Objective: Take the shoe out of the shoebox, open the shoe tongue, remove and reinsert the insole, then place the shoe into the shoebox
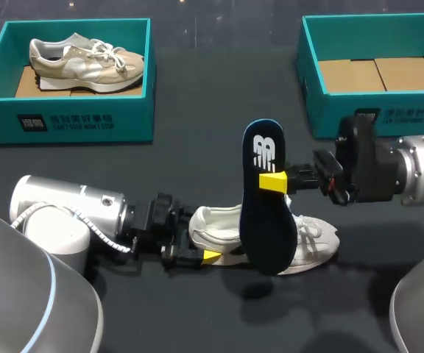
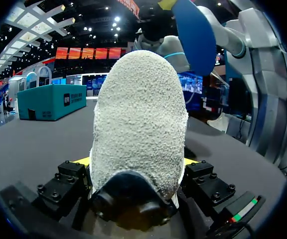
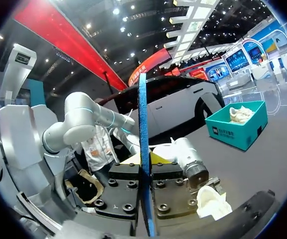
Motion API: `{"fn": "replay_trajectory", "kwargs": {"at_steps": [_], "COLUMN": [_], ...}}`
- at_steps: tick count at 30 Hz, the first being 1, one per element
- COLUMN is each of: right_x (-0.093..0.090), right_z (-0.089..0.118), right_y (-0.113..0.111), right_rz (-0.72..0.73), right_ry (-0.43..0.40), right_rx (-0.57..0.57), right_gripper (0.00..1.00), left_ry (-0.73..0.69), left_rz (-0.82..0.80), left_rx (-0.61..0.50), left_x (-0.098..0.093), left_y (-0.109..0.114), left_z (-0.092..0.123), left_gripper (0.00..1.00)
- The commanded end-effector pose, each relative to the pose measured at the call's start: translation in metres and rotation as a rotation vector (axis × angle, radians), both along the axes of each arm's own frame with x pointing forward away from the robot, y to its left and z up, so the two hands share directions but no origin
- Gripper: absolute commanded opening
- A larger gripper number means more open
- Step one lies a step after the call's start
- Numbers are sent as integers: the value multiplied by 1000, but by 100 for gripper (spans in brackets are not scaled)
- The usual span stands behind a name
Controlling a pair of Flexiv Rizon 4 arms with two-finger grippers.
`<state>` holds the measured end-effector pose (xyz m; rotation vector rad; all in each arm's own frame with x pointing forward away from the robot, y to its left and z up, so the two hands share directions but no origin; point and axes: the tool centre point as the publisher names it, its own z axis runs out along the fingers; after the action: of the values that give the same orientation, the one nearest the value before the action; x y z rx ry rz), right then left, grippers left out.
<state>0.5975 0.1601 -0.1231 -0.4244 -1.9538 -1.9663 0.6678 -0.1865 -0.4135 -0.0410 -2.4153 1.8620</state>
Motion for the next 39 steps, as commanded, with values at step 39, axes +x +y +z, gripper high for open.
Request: {"fn": "replay_trajectory", "kwargs": {"at_steps": [39], "right_x": [-59], "right_z": [53], "right_y": [-41], "right_rz": [-159], "right_ry": [154], "right_rx": [12], "right_gripper": [0], "left_ry": [-1], "left_rz": [1], "left_rx": [2], "left_x": [1], "left_y": [-2], "left_z": [-3], "left_gripper": [0]}}
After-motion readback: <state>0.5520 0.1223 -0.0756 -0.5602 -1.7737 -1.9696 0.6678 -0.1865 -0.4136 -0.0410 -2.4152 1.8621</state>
